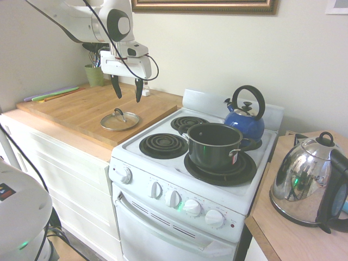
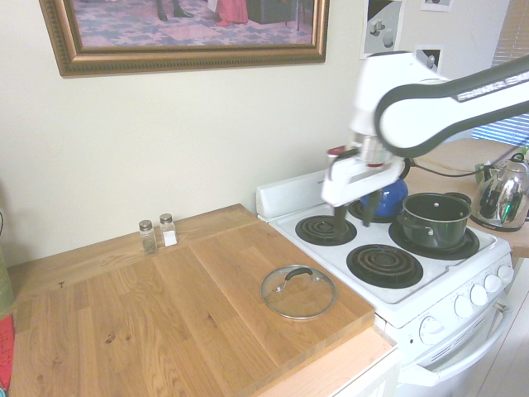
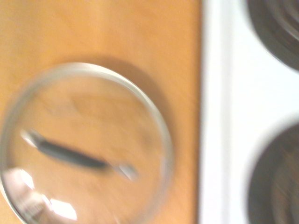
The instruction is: Cover the lid of the pot
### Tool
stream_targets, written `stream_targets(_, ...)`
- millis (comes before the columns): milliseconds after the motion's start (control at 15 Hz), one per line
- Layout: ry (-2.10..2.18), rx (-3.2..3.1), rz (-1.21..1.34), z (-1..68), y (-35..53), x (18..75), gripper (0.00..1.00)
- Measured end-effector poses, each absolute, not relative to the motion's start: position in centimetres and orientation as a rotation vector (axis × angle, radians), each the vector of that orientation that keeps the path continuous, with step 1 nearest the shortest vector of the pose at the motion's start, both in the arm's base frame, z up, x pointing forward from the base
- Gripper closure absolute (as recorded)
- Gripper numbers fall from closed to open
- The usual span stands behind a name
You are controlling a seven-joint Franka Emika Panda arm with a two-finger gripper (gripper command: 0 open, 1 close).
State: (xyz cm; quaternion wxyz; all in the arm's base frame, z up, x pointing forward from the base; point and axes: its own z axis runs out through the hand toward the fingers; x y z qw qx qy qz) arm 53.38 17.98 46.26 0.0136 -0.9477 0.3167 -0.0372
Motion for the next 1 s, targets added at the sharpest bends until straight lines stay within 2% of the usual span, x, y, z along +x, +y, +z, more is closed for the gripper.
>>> stream_targets(267,0.653,-3.055,-0.046,43.4,23.1,57.2,0.0)
stream_targets(467,0.375,-3.131,-0.011,41.5,23.0,57.9,0.0)
stream_targets(733,0.053,-3.19,-0.026,40.6,23.7,57.4,0.0)
stream_targets(1000,-0.085,-3.207,-0.038,38.7,25.0,55.2,0.0)
